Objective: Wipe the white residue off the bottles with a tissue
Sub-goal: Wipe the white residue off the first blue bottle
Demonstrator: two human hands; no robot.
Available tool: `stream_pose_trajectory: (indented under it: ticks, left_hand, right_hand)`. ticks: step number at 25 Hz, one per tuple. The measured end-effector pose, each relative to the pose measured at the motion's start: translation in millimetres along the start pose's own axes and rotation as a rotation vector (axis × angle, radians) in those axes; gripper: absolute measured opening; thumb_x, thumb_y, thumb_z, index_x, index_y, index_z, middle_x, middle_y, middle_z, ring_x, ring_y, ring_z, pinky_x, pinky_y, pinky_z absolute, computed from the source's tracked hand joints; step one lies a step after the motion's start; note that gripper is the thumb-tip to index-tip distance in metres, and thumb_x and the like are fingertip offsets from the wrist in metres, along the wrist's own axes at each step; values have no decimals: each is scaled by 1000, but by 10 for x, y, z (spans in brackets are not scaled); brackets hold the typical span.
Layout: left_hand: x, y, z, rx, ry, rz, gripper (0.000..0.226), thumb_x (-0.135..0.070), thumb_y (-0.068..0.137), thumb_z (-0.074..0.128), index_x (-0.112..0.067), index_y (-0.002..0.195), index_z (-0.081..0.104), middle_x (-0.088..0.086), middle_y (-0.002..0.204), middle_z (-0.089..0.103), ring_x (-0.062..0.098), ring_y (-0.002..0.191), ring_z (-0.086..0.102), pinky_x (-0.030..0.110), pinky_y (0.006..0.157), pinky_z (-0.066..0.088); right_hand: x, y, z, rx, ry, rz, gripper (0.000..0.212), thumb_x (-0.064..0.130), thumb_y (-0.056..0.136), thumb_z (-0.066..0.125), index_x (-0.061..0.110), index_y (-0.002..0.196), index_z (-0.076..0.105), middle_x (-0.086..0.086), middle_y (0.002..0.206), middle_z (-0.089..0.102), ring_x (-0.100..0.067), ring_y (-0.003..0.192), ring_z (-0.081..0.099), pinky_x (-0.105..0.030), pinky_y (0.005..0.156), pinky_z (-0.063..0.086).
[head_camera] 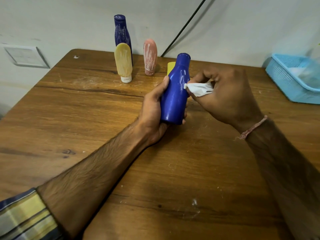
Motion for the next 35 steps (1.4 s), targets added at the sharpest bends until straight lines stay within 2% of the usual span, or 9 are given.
stream_pose_trajectory:
  ticks: [4, 7, 11, 17, 22, 24, 27, 32, 35]
  left_hand:
    - [-4, 1, 3, -9, 21, 10, 54, -52, 104, 42, -6, 131, 53, 15, 90, 64, 26, 66, 61, 34, 54, 53]
    - [5, 11, 9, -4, 14, 6, 54, -52, 104, 42, -6, 131, 54, 15, 89, 64, 26, 65, 61, 34, 54, 52]
    - [-3, 20, 1, 1, 11, 22, 59, -52, 104, 42, -3, 134, 53, 18, 90, 62, 28, 66, 60, 34, 54, 53]
    - [-2, 5, 4, 0, 42, 21, 56, -52, 105, 41, -7, 136, 49, 15, 89, 64, 26, 67, 62, 34, 55, 54]
    - [-5, 6, 16, 13, 41, 20, 55, -51, 105, 40, -7, 137, 49, 16, 96, 66, 25, 69, 62, 34, 55, 54]
    - [-11, -2, 20, 15, 47, 21, 50, -50, 105, 40, -9, 133, 51, 15, 93, 65, 24, 68, 62, 34, 56, 53]
    - [-18, -18, 45, 23, 67, 25, 45, -48, 105, 40, -12, 127, 53, 17, 99, 66, 24, 71, 63, 35, 57, 53]
    - [2, -10, 58, 48, 99, 29, 55, -51, 105, 41, -6, 134, 52, 20, 106, 64, 25, 76, 64, 35, 60, 52]
    - [21, -5, 76, 68, 138, 25, 59, -51, 105, 37, -2, 136, 51, 20, 98, 65, 25, 74, 63, 34, 59, 52]
  right_hand:
    - [64, -11, 75, 90, 16, -30, 9, 17, 83, 81, 11, 85, 75, 3, 80, 71, -7, 70, 63, -13, 62, 49]
    - [7, -3, -8, -27, 2, 31, 10, 19, 83, 80, 11, 85, 74, 4, 79, 70, -5, 68, 62, -15, 60, 50]
    - [45, -15, 73, 29, 16, 11, 10, 18, 83, 81, 11, 82, 75, 5, 78, 70, -4, 68, 63, -12, 61, 50]
    - [-41, -1, 2, -43, 22, 99, 13, 21, 83, 80, 10, 80, 75, 2, 77, 72, -11, 69, 65, -20, 59, 51]
    - [-76, -3, -90, -117, 26, 156, 9, 23, 86, 79, 15, 87, 74, 7, 81, 69, -3, 73, 64, -6, 63, 48]
    - [-81, 8, -57, -55, 53, 157, 11, 24, 85, 81, 15, 88, 75, 9, 82, 70, -1, 77, 66, -7, 64, 49]
    - [-107, 12, -157, -154, 20, 165, 16, 27, 87, 79, 13, 94, 76, 8, 84, 69, 0, 76, 65, -7, 65, 50]
    - [-101, 26, -176, -129, 17, 150, 19, 29, 86, 79, 12, 95, 77, 7, 86, 71, -2, 78, 66, -11, 66, 52]
    - [-122, 16, -249, -201, -42, 157, 19, 29, 87, 78, 12, 95, 74, 9, 85, 66, 3, 72, 61, -3, 64, 47]
Point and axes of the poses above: each hand's wrist, its own y-axis towards the middle knuckle, its own z-axis out of the palm, x = y × z, the point moved 9 cm from there along y, towards the middle knuckle
